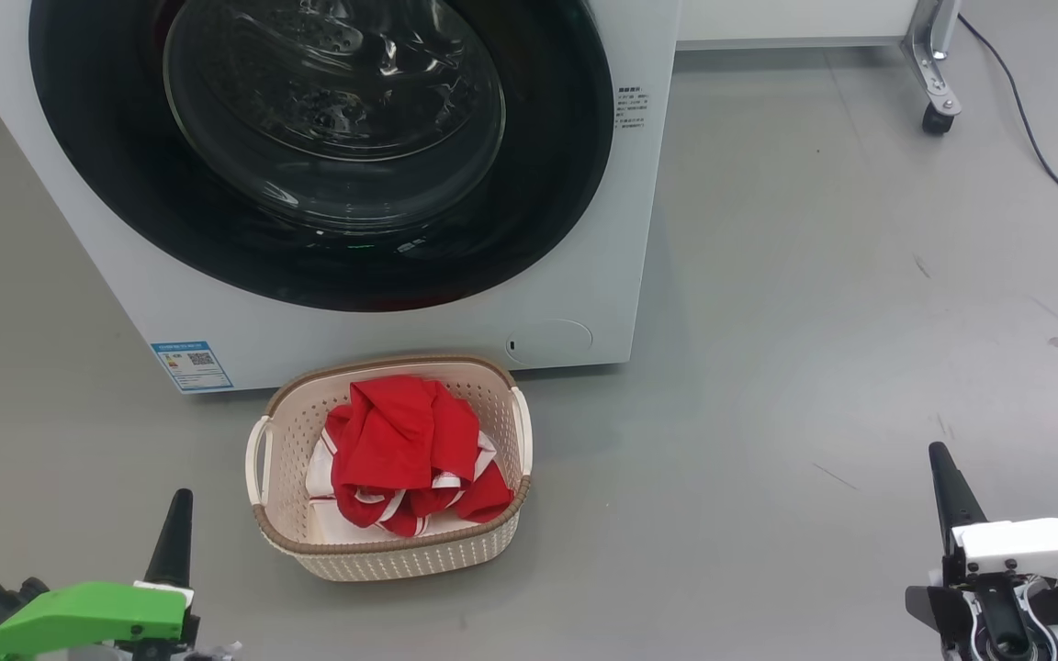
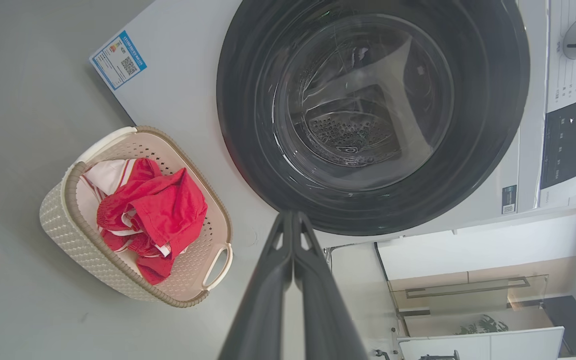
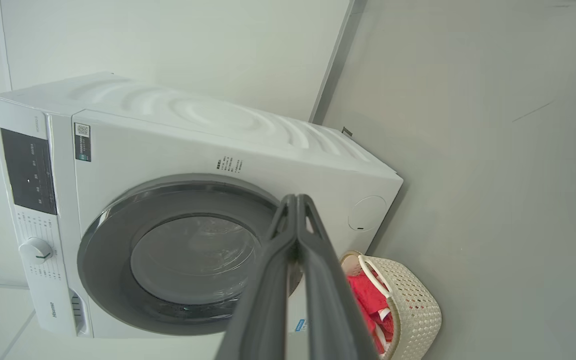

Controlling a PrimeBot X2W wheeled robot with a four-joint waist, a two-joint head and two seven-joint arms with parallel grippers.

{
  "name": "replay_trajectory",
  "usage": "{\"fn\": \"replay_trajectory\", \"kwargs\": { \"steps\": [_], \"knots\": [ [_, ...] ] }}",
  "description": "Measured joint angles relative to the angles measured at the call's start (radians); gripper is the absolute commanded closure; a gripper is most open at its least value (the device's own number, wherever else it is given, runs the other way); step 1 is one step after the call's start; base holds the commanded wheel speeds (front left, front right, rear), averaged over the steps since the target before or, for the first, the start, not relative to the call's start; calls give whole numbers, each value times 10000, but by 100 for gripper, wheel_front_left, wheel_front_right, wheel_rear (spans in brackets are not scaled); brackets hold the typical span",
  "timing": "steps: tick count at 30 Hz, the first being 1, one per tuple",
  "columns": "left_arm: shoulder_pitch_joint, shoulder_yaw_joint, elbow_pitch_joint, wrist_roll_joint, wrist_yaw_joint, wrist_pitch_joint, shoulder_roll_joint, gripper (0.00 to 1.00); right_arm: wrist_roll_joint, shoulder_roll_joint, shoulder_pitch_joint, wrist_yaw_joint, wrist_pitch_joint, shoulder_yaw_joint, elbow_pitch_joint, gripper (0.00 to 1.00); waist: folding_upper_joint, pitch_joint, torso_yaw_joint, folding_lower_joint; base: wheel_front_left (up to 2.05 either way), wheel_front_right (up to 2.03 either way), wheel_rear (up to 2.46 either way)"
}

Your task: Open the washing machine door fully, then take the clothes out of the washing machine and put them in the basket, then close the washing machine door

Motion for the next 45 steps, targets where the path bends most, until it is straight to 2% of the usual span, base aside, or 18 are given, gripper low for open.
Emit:
{"fn": "replay_trajectory", "kwargs": {
  "steps": [17, 45],
  "knots": [
    [-313, 341, 13, -2033, -90, 543, 46, 100, 2228, -115, -416, 151, 464, -351, 171, 100, 0, -92, -15, 0, 0, 0, 0],
    [-324, 366, 13, -2036, -90, 545, 48, 100, 2228, -127, -517, 173, 514, -382, 288, 100, 0, -95, -17, 0, 0, 0, 0]
  ]
}}
